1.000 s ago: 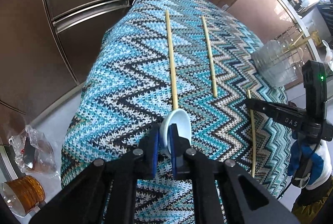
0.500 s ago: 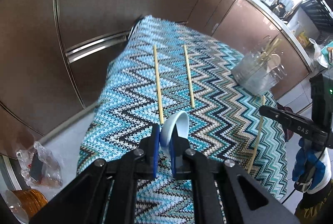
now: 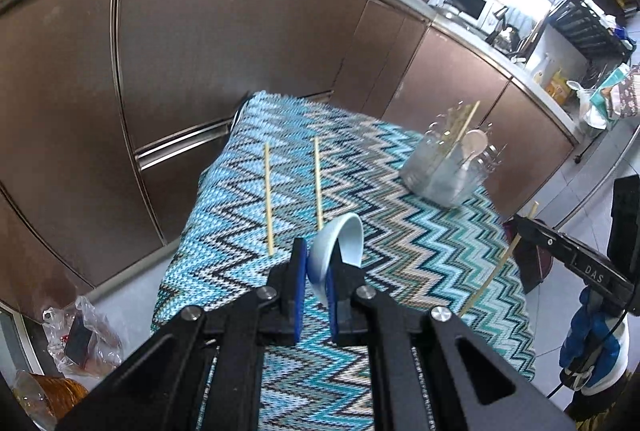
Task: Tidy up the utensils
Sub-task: 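Carry the white spoon in the left tool while the right tool carries the chopstick to the holder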
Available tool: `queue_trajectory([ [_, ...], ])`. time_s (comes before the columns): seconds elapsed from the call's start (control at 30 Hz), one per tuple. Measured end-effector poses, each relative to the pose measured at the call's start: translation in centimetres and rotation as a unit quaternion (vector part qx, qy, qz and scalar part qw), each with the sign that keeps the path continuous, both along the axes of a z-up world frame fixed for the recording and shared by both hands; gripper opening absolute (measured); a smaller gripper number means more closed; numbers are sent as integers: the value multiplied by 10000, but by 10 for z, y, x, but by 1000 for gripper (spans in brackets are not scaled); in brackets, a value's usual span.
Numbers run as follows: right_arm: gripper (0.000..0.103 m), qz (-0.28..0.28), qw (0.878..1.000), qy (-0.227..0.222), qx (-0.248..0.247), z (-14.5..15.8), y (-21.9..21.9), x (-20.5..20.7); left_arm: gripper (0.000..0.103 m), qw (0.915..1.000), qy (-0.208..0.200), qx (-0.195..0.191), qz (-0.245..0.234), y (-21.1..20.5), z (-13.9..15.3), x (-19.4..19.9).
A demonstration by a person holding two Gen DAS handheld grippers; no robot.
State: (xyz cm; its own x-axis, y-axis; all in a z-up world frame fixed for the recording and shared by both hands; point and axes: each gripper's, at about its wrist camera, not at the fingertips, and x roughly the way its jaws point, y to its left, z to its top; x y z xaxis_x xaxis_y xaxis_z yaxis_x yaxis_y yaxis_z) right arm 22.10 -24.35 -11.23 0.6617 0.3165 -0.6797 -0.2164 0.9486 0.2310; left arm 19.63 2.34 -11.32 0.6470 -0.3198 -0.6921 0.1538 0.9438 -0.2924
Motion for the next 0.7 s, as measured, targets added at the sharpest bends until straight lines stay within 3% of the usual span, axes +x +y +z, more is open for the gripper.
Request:
queue_trajectory([
  [0.33,6,-385,9964,-721,219,39,-57,-23,8,9990,-340,-106,-251,-63,48,-1],
  [0.6,6,-804,9871,-1336,363,80,-110,-26,8,9956,-757,-388,-392,-125,94,30],
  [0.7,6,-864,9827,-1585,408,95,-125,-23,8,9943,-959,-330,-333,-148,112,46],
])
